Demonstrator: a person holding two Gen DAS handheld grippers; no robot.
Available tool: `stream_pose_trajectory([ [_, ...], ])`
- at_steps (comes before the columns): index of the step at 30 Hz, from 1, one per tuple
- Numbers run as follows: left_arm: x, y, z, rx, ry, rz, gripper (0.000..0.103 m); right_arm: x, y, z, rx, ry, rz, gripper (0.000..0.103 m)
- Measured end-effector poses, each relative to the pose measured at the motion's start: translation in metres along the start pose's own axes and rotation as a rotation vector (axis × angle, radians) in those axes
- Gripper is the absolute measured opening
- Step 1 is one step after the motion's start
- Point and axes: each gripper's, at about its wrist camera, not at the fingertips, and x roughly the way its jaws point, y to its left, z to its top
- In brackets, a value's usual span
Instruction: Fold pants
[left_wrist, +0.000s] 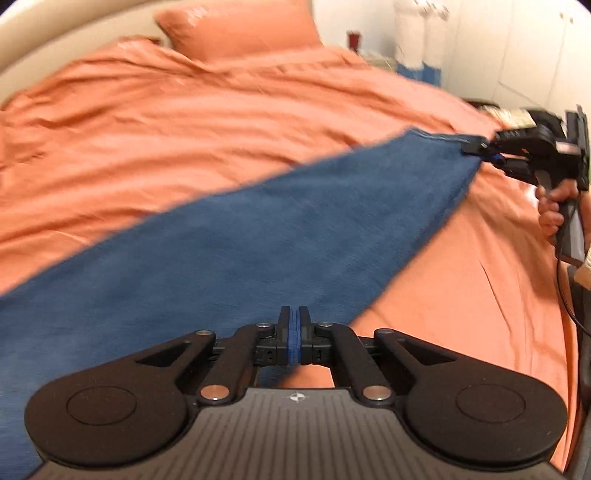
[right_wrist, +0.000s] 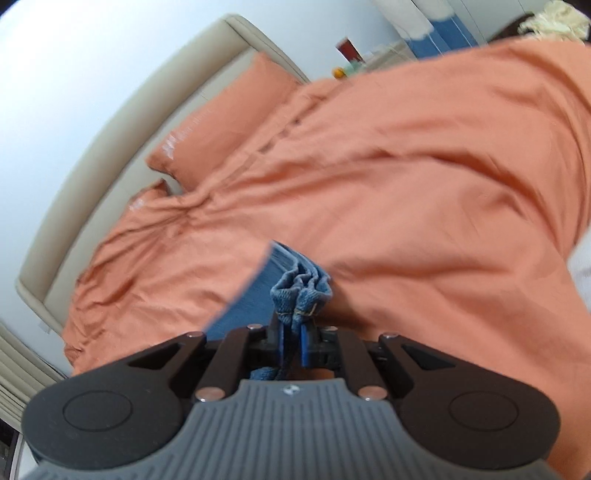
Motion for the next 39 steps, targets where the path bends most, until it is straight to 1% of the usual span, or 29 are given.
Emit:
stream_pose_trajectory([
  [3, -0.042, 0.033, 0.002, -0.020, -0.053, 0.057, 0.002, -0.014, 0.041, 0.008, -0.105, -0.033, 0.010, 0.003],
  [6, -0.085, 0.067, 0.003, -0.030, -0.104, 0.137, 0.002, -0.028, 0.090, 0.018, -0.201, -0.051, 0.030, 0.003],
  [11, -0.164, 0.126, -0.001, -0.075, -0.181, 0.259, 0.004, -0.046, 0.188, 0.022, -0.373, -0.073, 0.085, 0.003],
  [13, -0.191, 0.146, 0.001, -0.099, -0.203, 0.302, 0.004, -0.049, 0.227, 0.016, -0.426, -0.072, 0.112, 0.003],
  [16, -0.226, 0.175, -0.007, -0.145, -0.229, 0.351, 0.004, -0.047, 0.283, -0.004, -0.486, -0.064, 0.161, 0.003],
  [19, -0.241, 0.196, -0.019, -0.181, -0.244, 0.375, 0.004, -0.039, 0.331, -0.033, -0.538, -0.033, 0.200, 0.003],
  [22, -0.238, 0.211, -0.041, -0.227, -0.235, 0.358, 0.007, -0.024, 0.364, -0.073, -0.589, 0.012, 0.226, 0.003],
  [25, -0.218, 0.226, -0.066, -0.296, -0.199, 0.306, 0.007, -0.005, 0.381, -0.125, -0.632, 0.080, 0.240, 0.003],
  [27, -0.201, 0.234, -0.085, -0.345, -0.166, 0.261, 0.007, 0.008, 0.383, -0.164, -0.655, 0.141, 0.252, 0.003],
  [29, -0.178, 0.239, -0.099, -0.385, -0.140, 0.219, 0.007, 0.021, 0.378, -0.206, -0.674, 0.228, 0.258, 0.003],
  [32, -0.155, 0.247, -0.117, -0.451, -0.119, 0.152, 0.008, 0.039, 0.365, -0.267, -0.730, 0.348, 0.240, 0.003],
  [33, -0.150, 0.248, -0.123, -0.471, -0.115, 0.129, 0.012, 0.043, 0.359, -0.283, -0.748, 0.376, 0.236, 0.003],
  [34, -0.144, 0.247, -0.126, -0.491, -0.115, 0.106, 0.019, 0.046, 0.355, -0.297, -0.768, 0.395, 0.224, 0.003],
  [35, -0.138, 0.247, -0.128, -0.508, -0.113, 0.082, 0.022, 0.048, 0.349, -0.309, -0.788, 0.410, 0.212, 0.004],
  [37, -0.126, 0.248, -0.127, -0.529, -0.104, 0.039, 0.031, 0.053, 0.340, -0.323, -0.802, 0.433, 0.200, 0.007],
  [38, -0.121, 0.247, -0.125, -0.533, -0.100, 0.020, 0.033, 0.053, 0.337, -0.326, -0.805, 0.434, 0.206, 0.011],
  [39, -0.115, 0.246, -0.123, -0.539, -0.100, 0.002, 0.040, 0.054, 0.336, -0.328, -0.811, 0.433, 0.213, 0.017],
])
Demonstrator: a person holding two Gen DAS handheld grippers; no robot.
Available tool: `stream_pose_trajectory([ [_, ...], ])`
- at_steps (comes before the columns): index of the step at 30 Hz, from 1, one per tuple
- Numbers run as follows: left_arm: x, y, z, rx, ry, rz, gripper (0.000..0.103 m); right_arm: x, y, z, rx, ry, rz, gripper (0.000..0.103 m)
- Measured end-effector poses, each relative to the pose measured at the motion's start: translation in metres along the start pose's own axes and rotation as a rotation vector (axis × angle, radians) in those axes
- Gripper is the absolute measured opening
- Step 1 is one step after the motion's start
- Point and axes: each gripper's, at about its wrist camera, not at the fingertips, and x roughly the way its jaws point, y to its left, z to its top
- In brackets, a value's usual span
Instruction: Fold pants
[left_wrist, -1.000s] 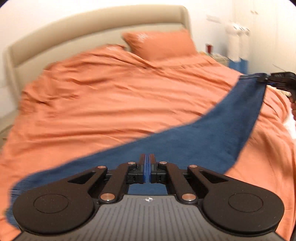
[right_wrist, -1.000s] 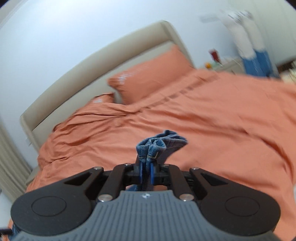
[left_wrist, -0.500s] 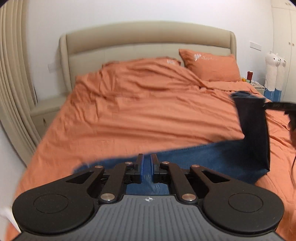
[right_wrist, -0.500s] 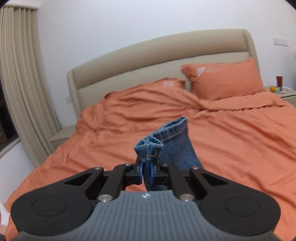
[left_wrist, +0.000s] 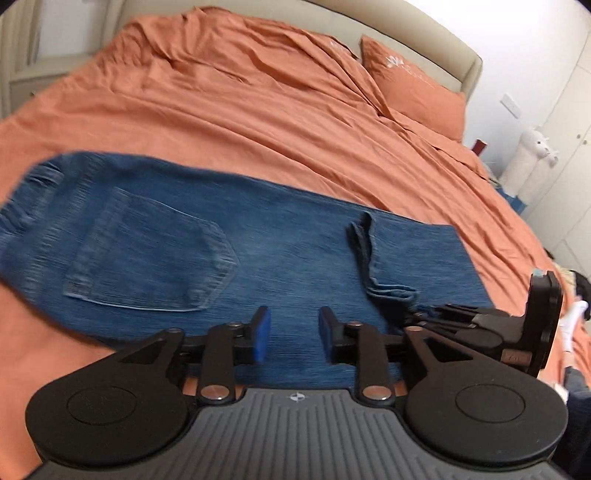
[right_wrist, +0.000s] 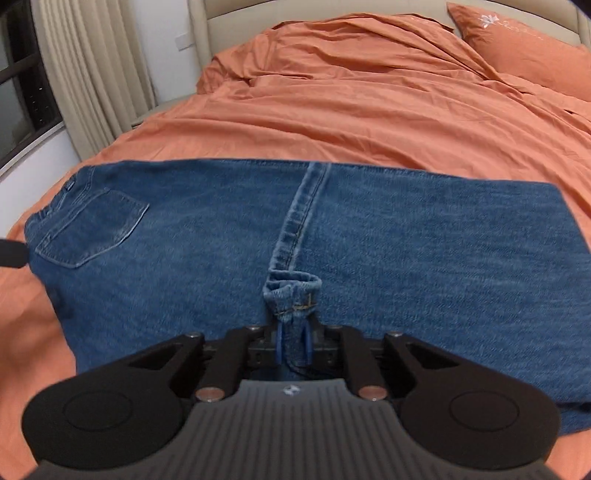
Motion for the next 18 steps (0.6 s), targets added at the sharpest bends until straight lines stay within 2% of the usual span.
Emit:
stream_pose_trajectory([
  [1, 0.006, -0.001, 0.001, -0.006, 0.002, -0.020, 0.047, -0.001, 0.000, -0.001, -0.008, -0.002, 0.011, 0.022],
  [2, 0.011, -0.003, 0.003, -0.012, 0.003, -0.040, 0.050, -0.002, -0.001, -0.001, -0.012, 0.002, 0.036, 0.035],
  [3, 0.018, -0.003, 0.006, -0.023, 0.003, -0.060, 0.054, -0.004, -0.002, 0.001, -0.014, 0.005, 0.064, 0.040],
  [7, 0.050, -0.010, 0.017, -0.079, 0.012, -0.150, 0.059, -0.021, -0.010, 0.003, -0.045, 0.022, 0.115, 0.043],
  [8, 0.059, -0.012, 0.020, -0.090, 0.012, -0.168, 0.060, -0.028, -0.016, 0.003, -0.047, 0.013, 0.113, 0.046],
  [11, 0.088, -0.018, 0.032, -0.129, 0.014, -0.208, 0.061, -0.051, -0.046, 0.002, -0.027, -0.033, 0.067, 0.052],
  [14, 0.120, -0.023, 0.044, -0.164, 0.011, -0.230, 0.061, -0.067, -0.086, -0.003, -0.006, -0.067, -0.037, 0.052],
  [18, 0.159, -0.026, 0.057, -0.183, 0.011, -0.214, 0.061, -0.078, -0.137, -0.016, 0.018, -0.103, -0.171, 0.050],
])
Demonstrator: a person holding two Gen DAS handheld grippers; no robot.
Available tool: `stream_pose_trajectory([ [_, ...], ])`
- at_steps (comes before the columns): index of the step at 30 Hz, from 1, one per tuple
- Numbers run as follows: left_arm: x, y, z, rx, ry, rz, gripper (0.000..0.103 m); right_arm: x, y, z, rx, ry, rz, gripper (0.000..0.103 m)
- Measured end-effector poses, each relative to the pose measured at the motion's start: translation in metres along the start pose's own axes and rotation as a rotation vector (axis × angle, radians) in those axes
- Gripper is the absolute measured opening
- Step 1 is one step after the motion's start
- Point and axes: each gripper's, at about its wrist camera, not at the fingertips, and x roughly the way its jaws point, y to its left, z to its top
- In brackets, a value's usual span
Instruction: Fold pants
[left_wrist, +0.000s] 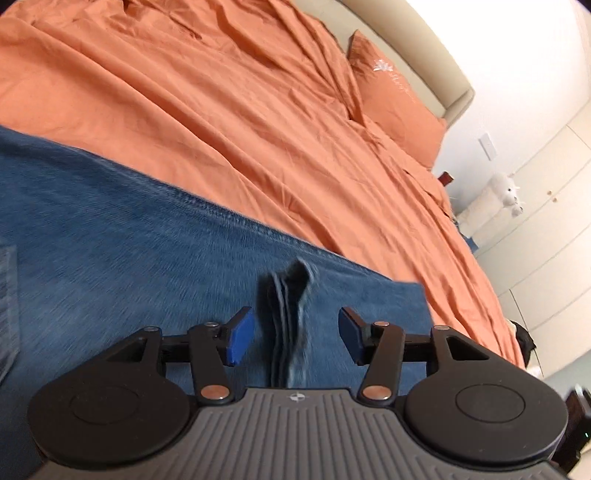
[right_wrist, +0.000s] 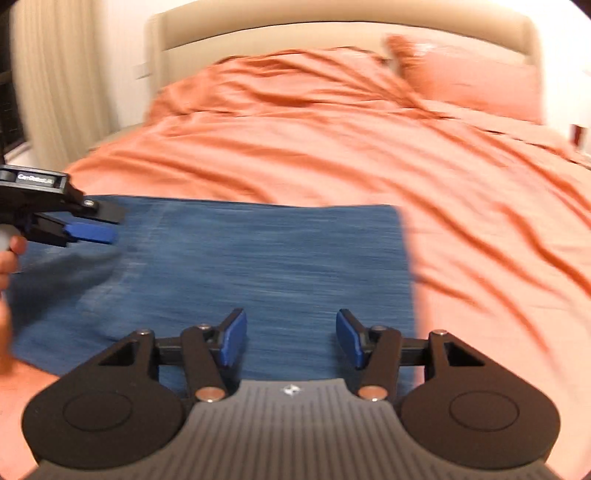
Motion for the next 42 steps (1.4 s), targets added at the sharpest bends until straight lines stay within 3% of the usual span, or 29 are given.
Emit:
stream_pose_trajectory([
  [1, 0.009, 0.001, 0.003, -0.006, 0.004, 0.006, 0.060, 0.000, -0.013, -0.003, 0.028, -0.006, -0.016, 0.049],
  [3, 0.021, 0.005, 0.007, -0.023, 0.010, 0.013, 0.058, 0.001, -0.038, -0.006, 0.110, -0.021, -0.016, 0.035],
  [5, 0.027, 0.008, 0.006, -0.045, 0.013, -0.009, 0.046, -0.001, -0.054, -0.006, 0.171, -0.031, -0.009, 0.032],
  [7, 0.029, 0.006, 0.004, -0.031, 0.005, -0.023, 0.014, -0.001, -0.062, -0.004, 0.188, -0.032, -0.009, 0.025],
  [9, 0.020, -0.008, 0.002, 0.048, -0.036, -0.024, 0.008, 0.000, -0.064, -0.003, 0.179, -0.023, -0.011, 0.013],
  [12, -0.011, -0.044, -0.002, 0.230, -0.142, -0.032, 0.007, -0.006, -0.064, -0.005, 0.160, -0.031, -0.006, 0.008],
  [14, -0.024, -0.062, -0.007, 0.361, -0.185, 0.023, 0.007, -0.013, -0.062, -0.008, 0.133, -0.040, 0.003, 0.008],
  [16, -0.016, -0.064, -0.009, 0.422, -0.163, 0.112, 0.007, -0.016, -0.057, -0.011, 0.097, -0.030, 0.003, 0.008],
  [21, 0.019, -0.039, -0.018, 0.425, -0.070, 0.210, 0.007, -0.007, -0.050, -0.025, 0.064, 0.028, -0.002, 0.007],
  [27, 0.035, -0.028, -0.020, 0.382, -0.017, 0.240, 0.009, 0.011, -0.049, -0.036, 0.018, 0.083, -0.012, 0.004],
  [28, 0.035, -0.031, -0.019, 0.385, -0.010, 0.247, 0.013, 0.012, -0.050, -0.037, 0.022, 0.086, -0.011, 0.004],
  [30, 0.029, -0.039, -0.018, 0.411, -0.009, 0.292, 0.022, 0.011, -0.048, -0.036, 0.002, 0.087, -0.018, 0.004],
  [33, 0.003, -0.053, -0.023, 0.434, -0.049, 0.334, 0.023, -0.002, -0.047, -0.031, -0.005, 0.077, -0.030, 0.006],
  [35, -0.019, -0.063, -0.034, 0.451, -0.066, 0.313, 0.023, -0.017, -0.045, -0.027, 0.000, 0.034, -0.020, 0.012],
  [38, -0.039, -0.083, -0.056, 0.474, -0.065, 0.251, 0.023, -0.030, -0.034, -0.023, -0.022, -0.004, 0.013, 0.012],
  [42, -0.038, -0.101, -0.089, 0.546, -0.030, 0.278, 0.022, -0.023, -0.020, -0.027, -0.061, 0.014, 0.042, 0.012],
])
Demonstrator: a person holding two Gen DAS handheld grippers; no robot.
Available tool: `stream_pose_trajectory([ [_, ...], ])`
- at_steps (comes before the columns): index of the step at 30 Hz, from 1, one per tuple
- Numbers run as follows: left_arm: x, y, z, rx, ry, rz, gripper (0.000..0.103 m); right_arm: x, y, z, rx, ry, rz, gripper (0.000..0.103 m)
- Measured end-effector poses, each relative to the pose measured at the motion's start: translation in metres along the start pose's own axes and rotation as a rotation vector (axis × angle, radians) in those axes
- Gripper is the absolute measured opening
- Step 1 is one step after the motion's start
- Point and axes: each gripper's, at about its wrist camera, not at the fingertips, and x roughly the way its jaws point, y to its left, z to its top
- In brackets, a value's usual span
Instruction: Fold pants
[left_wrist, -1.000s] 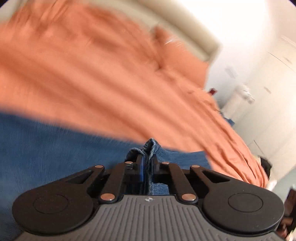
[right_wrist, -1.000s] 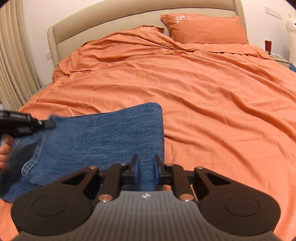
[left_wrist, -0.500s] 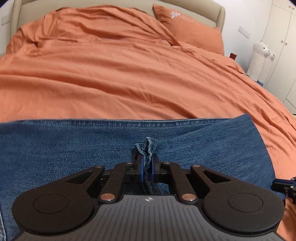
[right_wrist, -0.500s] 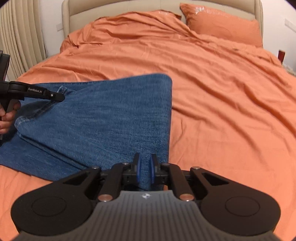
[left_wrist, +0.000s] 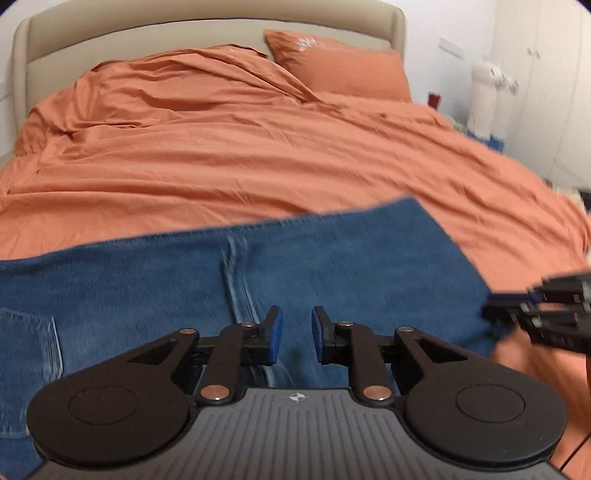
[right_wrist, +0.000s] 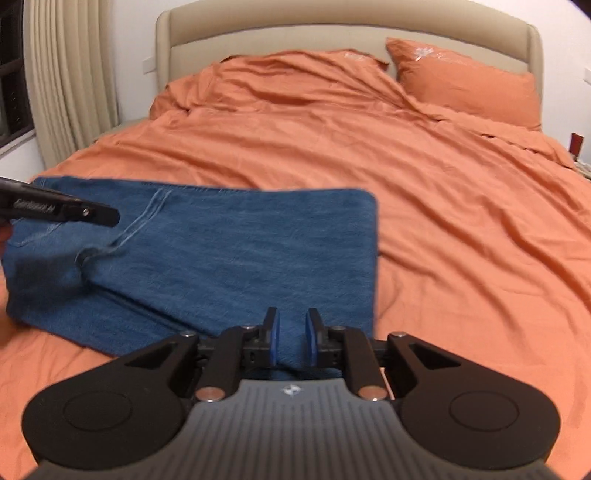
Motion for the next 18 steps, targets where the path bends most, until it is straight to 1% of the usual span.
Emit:
stream_pose_trajectory([
  [2, 0.006, -0.005, -0.010, 0.011, 0.042, 0.014, 0.020, 0.006, 0.003, -0.005, -0.004, 0.027, 0.012, 0.012],
  [4, 0.015, -0.003, -0.020, -0.001, 0.085, 0.033, 0.015, 0.010, 0.005, -0.009, -0.022, 0.041, 0.009, 0.012],
  [5, 0.019, -0.002, -0.024, -0.002, 0.095, 0.034, 0.014, 0.013, 0.006, -0.011, -0.024, 0.047, 0.010, 0.012],
  [6, 0.022, 0.000, -0.027, 0.000, 0.101, 0.037, 0.012, 0.015, 0.006, -0.013, -0.023, 0.052, 0.012, 0.012],
  [8, 0.028, 0.002, -0.027, -0.028, 0.121, 0.035, 0.011, 0.020, 0.007, -0.017, -0.038, 0.061, 0.013, 0.012],
  [12, 0.030, 0.003, -0.026, -0.031, 0.135, 0.037, 0.010, 0.029, 0.011, -0.022, -0.077, 0.065, -0.002, 0.012],
  [15, 0.015, 0.003, -0.024, -0.044, 0.122, 0.034, 0.010, 0.027, 0.012, -0.019, -0.086, 0.064, -0.010, 0.012],
  [17, -0.001, 0.008, -0.023, -0.071, 0.100, 0.031, 0.019, 0.020, 0.013, -0.015, -0.086, 0.051, -0.016, 0.012],
  [18, -0.010, 0.012, -0.023, -0.085, 0.086, 0.037, 0.028, 0.016, 0.014, -0.013, -0.089, 0.046, -0.023, 0.013],
])
